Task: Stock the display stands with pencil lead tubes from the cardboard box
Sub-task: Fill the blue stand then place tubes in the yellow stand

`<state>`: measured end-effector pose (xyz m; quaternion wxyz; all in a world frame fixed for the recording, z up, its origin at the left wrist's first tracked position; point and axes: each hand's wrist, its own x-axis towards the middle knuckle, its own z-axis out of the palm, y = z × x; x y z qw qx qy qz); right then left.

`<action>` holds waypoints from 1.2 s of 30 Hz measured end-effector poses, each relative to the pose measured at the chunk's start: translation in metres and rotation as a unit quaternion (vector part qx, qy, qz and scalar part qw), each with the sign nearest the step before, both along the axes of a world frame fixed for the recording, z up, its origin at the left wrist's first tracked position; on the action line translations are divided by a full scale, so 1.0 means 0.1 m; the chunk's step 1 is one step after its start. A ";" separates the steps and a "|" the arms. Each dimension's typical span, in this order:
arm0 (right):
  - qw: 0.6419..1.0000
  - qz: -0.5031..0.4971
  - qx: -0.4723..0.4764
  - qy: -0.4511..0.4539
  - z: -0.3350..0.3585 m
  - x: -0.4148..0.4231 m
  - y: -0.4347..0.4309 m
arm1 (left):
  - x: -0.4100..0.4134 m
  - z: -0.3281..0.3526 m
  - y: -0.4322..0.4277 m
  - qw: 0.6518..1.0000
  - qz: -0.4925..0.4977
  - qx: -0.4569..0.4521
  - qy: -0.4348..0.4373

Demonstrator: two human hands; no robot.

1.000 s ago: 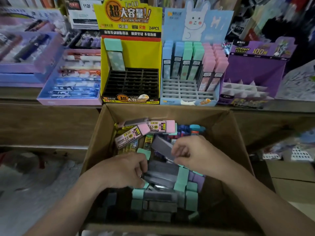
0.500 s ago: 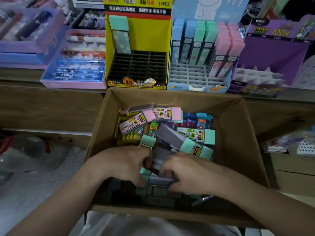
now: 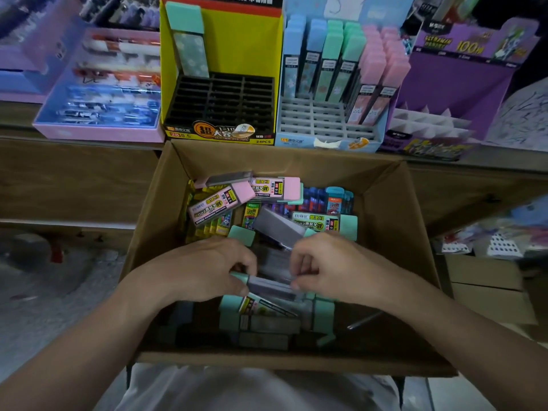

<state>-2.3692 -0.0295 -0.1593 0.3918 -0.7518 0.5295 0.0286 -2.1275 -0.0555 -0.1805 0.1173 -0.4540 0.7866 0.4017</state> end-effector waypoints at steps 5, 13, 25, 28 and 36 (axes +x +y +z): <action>0.987 0.064 0.062 0.133 0.11 -0.27 0.24 | 0.08 0.04 -0.03 0.999 0.004 0.040 -0.032; 0.955 0.143 -0.004 0.261 0.06 -0.26 0.55 | 0.07 0.16 0.00 0.996 0.016 0.071 -0.049; 0.996 0.026 0.031 0.076 0.12 -0.21 0.38 | 0.07 0.23 0.18 0.988 -0.008 0.094 -0.119; 0.997 0.023 0.033 0.059 0.04 -0.02 0.43 | 0.03 0.20 0.21 0.988 -0.010 0.095 -0.123; 0.996 0.029 0.063 0.046 -0.06 0.16 0.45 | 0.09 0.21 0.29 0.985 -0.010 0.095 -0.142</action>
